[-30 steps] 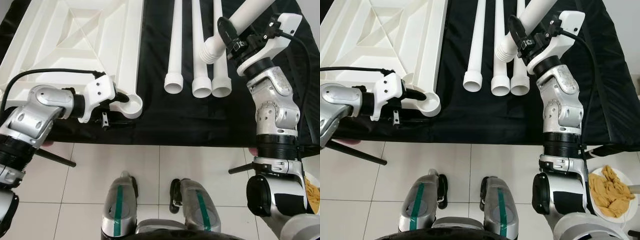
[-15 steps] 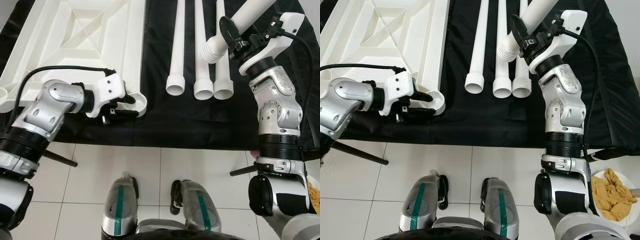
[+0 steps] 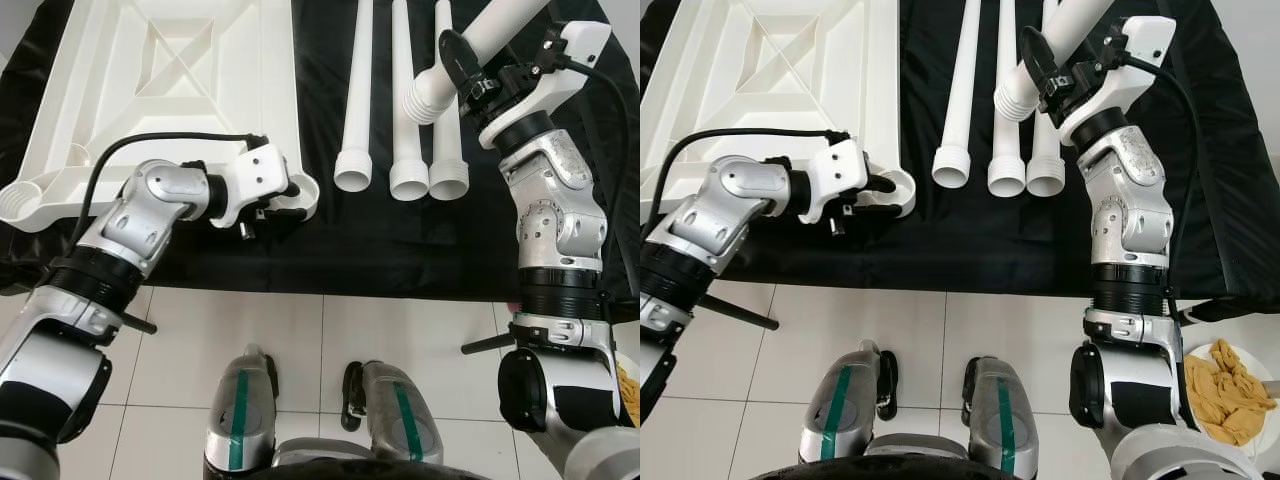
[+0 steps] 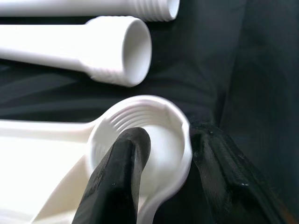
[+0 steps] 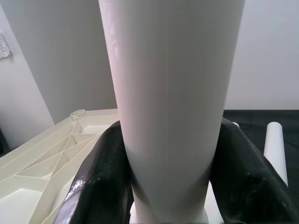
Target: Building children table
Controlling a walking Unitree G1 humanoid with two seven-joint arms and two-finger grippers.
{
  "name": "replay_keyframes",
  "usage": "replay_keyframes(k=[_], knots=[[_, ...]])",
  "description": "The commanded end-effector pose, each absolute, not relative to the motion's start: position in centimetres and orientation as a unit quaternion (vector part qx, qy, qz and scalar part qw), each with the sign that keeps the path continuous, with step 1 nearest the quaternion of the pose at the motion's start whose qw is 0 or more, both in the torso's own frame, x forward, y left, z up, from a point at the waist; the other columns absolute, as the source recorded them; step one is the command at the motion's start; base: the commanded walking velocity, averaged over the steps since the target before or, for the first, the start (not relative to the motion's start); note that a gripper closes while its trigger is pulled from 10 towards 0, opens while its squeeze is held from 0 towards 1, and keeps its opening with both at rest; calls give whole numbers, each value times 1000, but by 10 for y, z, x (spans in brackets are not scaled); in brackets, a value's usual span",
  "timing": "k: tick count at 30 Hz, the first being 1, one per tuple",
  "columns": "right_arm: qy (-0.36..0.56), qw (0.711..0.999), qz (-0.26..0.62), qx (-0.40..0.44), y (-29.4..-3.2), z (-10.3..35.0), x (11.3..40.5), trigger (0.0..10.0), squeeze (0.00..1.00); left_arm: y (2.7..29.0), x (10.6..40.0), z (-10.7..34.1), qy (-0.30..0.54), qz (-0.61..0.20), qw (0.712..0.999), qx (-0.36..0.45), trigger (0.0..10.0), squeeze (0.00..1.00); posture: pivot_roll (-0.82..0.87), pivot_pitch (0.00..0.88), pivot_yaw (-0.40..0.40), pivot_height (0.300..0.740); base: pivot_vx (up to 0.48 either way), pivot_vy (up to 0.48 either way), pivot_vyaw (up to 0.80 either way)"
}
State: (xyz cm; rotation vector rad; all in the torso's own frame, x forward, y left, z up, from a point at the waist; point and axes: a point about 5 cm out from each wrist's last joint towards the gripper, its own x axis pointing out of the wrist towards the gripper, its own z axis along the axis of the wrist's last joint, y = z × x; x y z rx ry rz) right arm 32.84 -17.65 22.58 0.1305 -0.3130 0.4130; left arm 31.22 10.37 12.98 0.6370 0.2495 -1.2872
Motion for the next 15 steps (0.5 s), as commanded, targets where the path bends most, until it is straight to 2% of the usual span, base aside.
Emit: replay_keyframes(k=[1,5,15], knots=[[-164,962,210,66,-175,232,328,10000,0,106,306,105,168,-590,731,299,10000,0,-9,46,22,740,0,0,0],[-165,962,209,68,-175,233,328,10000,0,94,314,109,146,-574,750,295,10000,0,-6,57,17,740,0,0,0],[-165,961,209,73,-173,232,329,10000,0,76,324,106,130,-549,771,294,10000,0,-6,63,14,740,0,0,0]])
